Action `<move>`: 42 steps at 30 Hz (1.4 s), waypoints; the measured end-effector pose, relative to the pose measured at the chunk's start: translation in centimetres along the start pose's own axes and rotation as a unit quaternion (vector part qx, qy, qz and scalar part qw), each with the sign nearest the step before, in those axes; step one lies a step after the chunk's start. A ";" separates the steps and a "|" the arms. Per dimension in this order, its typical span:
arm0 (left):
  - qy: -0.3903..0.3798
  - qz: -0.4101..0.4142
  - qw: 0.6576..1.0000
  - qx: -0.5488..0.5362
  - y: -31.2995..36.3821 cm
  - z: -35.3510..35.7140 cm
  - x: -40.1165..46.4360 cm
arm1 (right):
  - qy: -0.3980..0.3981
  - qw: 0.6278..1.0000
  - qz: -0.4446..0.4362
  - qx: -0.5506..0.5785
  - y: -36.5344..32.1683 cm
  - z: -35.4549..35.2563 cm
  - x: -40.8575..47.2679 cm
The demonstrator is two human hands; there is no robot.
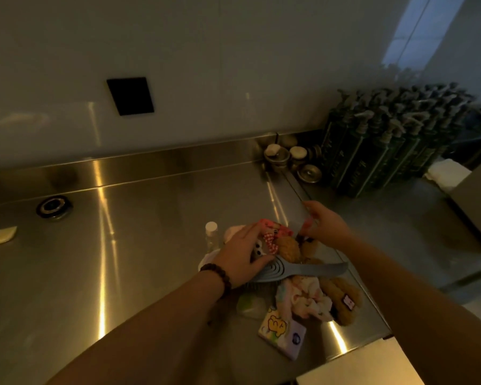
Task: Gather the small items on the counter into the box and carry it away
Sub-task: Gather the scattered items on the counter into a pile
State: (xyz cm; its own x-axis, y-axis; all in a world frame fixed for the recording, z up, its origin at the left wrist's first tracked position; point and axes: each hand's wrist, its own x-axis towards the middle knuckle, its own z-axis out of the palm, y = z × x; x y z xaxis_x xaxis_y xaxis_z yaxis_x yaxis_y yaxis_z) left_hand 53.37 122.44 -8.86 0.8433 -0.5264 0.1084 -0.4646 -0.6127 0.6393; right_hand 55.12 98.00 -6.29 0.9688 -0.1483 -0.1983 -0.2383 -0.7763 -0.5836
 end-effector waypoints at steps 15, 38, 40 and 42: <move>0.260 -0.146 0.947 0.123 -5.2 -12.4 -10.1 | -0.040 0.939 -0.343 0.008 -24.0 8.5 -1.9; 0.360 -0.535 0.744 0.172 -32.3 -29.6 -57.5 | -0.248 0.816 -0.483 -0.198 -52.5 51.7 -23.0; 0.353 -0.548 0.740 0.166 -34.6 -31.4 -59.7 | -0.238 0.804 -0.487 -0.246 -53.2 53.6 -23.0; 0.334 -0.555 0.744 0.164 -36.7 -33.1 -60.9 | -0.207 0.806 -0.487 -0.266 -53.3 54.7 -23.0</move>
State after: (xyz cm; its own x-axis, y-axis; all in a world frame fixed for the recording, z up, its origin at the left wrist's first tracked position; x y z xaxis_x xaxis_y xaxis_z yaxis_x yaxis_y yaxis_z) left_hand 27.98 196.54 -13.77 0.6523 0.7541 0.0763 0.6690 -0.6201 0.4097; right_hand 41.89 176.35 -13.71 0.5467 0.8220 -0.1595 0.7915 -0.5695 -0.2219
